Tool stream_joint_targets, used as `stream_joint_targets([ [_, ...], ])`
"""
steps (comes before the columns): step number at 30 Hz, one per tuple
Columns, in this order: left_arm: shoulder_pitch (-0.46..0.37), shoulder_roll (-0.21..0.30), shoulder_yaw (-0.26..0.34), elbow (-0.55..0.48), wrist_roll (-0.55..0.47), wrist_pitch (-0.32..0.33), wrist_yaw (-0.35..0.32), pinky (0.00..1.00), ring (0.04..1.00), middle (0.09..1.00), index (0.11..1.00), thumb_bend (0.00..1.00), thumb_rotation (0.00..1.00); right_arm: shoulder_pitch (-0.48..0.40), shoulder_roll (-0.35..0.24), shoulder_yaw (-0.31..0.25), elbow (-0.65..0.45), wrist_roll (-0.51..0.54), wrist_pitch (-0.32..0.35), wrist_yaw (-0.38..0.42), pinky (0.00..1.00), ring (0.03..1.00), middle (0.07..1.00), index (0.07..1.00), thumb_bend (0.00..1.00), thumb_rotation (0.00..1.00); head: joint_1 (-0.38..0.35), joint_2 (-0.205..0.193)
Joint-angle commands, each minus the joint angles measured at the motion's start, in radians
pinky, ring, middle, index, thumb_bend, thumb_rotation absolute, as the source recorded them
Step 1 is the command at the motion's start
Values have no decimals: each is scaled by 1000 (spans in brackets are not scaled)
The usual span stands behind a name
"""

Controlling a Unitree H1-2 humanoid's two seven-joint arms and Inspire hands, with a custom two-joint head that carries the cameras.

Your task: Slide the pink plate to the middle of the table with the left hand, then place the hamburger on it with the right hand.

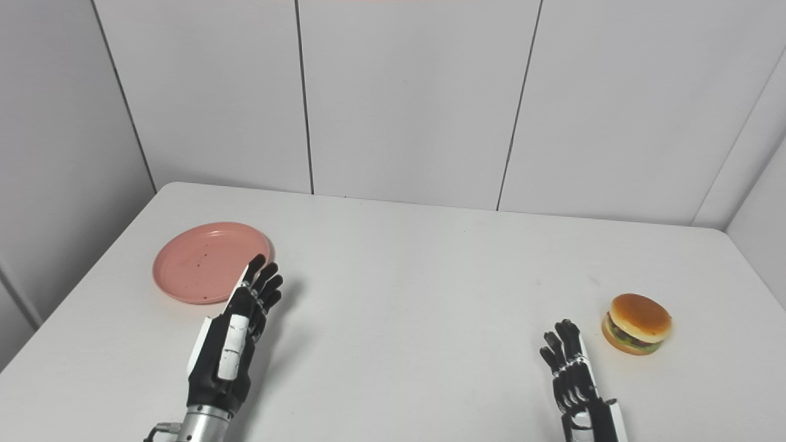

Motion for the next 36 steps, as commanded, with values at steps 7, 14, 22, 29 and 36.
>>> stream_joint_targets([
  [7, -186, 96, 43, -15, -29, 4, 23, 896, 864, 861, 813, 931, 907, -36, -39, -46, 156, -17, 16, -26, 918, 940, 967, 964, 934, 1000, 2, 0],
  [14, -279, 190, 94, 62, -63, -40, 16, 899, 842, 843, 800, 947, 877, -31, -36, -39, 151, -13, 17, -20, 917, 941, 961, 956, 925, 1000, -3, 3],
  [22, -369, 294, 145, 171, -80, -60, 20, 850, 834, 824, 800, 965, 873, -26, -35, -34, 140, -13, 23, -21, 926, 945, 963, 952, 922, 990, -7, 8],
  [29, -466, 390, 175, 383, -107, -150, -15, 810, 854, 839, 807, 972, 866, -22, -36, -31, 133, -14, 31, -21, 934, 949, 965, 955, 933, 984, -6, 11],
  [36, -547, 449, 199, 601, -143, -188, -28, 830, 891, 868, 814, 996, 852, -22, -39, -31, 132, -14, 35, -20, 937, 952, 966, 958, 930, 972, -4, 10],
])
